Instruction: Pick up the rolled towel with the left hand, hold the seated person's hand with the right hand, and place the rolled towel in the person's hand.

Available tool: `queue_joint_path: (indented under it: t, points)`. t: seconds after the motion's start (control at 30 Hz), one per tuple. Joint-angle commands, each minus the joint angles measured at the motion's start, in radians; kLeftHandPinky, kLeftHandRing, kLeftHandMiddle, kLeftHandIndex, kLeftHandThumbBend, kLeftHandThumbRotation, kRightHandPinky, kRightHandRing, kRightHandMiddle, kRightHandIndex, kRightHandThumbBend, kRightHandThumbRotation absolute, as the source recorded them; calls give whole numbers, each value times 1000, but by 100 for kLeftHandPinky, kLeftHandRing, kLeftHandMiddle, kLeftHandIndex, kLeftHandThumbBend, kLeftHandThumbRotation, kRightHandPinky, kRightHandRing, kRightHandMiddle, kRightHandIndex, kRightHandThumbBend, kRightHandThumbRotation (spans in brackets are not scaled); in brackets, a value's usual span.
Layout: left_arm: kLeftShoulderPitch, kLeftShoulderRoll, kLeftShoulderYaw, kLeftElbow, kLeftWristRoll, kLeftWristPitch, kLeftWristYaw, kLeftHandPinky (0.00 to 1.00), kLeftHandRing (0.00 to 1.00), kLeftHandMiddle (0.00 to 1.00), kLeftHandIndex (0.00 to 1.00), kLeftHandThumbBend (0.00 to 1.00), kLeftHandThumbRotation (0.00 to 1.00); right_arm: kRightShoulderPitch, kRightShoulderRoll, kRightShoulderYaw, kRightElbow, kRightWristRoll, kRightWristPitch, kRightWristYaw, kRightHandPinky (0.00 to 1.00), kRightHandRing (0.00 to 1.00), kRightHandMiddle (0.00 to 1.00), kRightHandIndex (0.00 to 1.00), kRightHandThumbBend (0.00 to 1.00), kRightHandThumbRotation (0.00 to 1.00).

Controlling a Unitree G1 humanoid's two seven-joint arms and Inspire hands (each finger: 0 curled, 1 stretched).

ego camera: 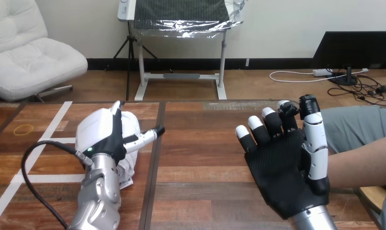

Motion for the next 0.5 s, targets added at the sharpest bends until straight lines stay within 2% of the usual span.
queue_joint_path:
  t: [0.0,0.47]
  points:
    - [-130,27,-35,97,9,-5,48,88,88,93,93,89,71,64,50,3,-4,20,-1,4,14,22,31,33,54,28]
    - [-238,45,-140,313,68,38,103,92,91,95,95,90,75,69,50,-4,-9,23,1,6,15,23,32,34,54,28]
